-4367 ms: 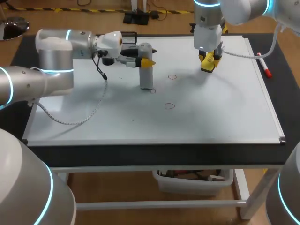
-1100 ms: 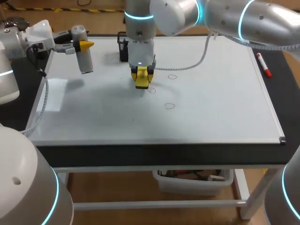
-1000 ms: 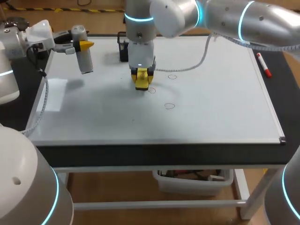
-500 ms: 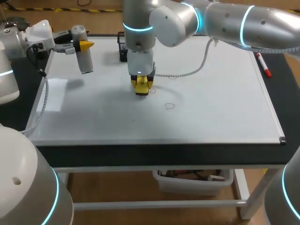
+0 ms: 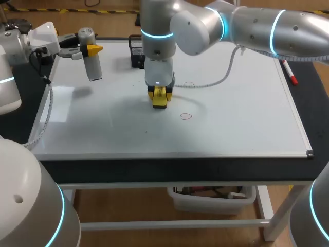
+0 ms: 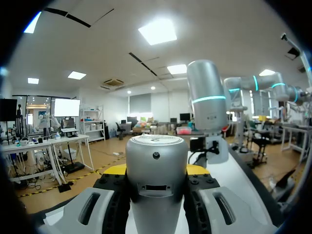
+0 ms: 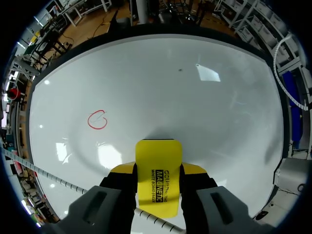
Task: Pick up the inspection probe, press it on each red-marked spot on the whiteboard one by one, put down the probe, pick up the eraser, and wipe off all the red marks.
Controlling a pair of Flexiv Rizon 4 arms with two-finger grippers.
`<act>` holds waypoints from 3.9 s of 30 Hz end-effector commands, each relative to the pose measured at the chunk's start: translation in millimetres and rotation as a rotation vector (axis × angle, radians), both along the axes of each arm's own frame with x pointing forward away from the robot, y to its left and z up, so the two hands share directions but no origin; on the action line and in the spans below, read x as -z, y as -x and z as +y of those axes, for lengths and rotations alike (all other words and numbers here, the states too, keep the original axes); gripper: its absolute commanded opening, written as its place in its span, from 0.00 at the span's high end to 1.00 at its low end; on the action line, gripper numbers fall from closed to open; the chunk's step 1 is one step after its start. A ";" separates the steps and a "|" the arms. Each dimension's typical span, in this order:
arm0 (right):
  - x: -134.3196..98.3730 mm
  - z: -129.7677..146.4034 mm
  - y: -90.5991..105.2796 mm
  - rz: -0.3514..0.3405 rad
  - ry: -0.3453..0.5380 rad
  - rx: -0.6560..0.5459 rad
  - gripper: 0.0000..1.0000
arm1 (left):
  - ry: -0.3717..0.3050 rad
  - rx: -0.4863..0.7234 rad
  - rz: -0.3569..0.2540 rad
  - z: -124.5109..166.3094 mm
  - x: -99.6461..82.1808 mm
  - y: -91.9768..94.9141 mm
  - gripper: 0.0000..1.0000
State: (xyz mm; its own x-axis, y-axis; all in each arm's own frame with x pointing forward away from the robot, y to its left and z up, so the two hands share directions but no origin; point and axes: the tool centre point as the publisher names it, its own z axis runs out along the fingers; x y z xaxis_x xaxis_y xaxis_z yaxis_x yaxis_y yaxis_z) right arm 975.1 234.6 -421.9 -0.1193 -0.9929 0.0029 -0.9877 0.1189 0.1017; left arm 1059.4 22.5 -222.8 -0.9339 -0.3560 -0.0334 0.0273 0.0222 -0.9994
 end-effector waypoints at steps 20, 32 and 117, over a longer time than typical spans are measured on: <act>6.5 -28.9 7.2 0.006 0.015 0.069 1.00 | 0.001 -0.001 -0.003 -0.4 -0.1 0.3 1.00; 6.0 -47.8 10.4 0.005 0.027 0.109 1.00 | 0.001 -0.001 -0.003 -0.4 -0.1 0.3 1.00; -62.0 -294.3 -53.3 -0.046 0.032 0.582 1.00 | 0.001 -0.001 -0.003 -0.4 -0.1 0.3 1.00</act>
